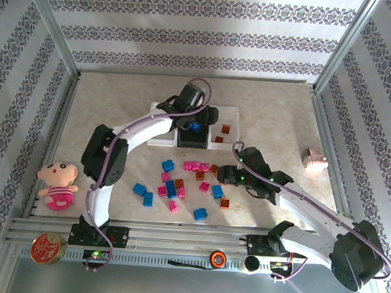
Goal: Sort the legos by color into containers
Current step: Place the lego in the container, then pick up the lego from the bottom-center of the table.
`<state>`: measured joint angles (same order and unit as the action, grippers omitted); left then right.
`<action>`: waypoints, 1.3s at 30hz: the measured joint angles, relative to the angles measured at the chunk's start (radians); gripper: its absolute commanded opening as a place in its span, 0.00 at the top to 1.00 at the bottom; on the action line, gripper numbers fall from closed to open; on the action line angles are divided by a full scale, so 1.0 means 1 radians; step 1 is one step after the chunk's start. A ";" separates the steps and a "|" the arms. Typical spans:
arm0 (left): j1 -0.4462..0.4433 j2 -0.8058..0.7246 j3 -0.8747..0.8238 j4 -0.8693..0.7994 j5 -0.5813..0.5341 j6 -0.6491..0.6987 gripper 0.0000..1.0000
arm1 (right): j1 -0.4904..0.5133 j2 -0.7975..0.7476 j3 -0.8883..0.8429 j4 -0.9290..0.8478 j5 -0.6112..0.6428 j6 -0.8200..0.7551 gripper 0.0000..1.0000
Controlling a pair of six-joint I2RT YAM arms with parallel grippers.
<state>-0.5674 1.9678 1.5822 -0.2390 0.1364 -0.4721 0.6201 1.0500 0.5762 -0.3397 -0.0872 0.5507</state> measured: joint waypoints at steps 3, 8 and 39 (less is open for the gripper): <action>0.000 -0.148 -0.137 0.042 0.014 -0.012 0.16 | 0.062 -0.003 0.000 -0.023 -0.012 -0.006 0.31; 0.000 -0.440 -0.417 0.128 0.003 -0.032 0.00 | 0.209 0.033 0.006 -0.053 -0.026 -0.008 0.28; 0.000 -1.030 -0.935 0.093 -0.204 -0.070 0.01 | 0.593 0.447 0.166 -0.125 0.084 0.015 0.53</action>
<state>-0.5674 0.9375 0.6472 -0.1459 -0.0677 -0.5423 1.2133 1.4967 0.7425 -0.4644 -0.0032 0.5659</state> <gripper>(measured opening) 0.996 0.555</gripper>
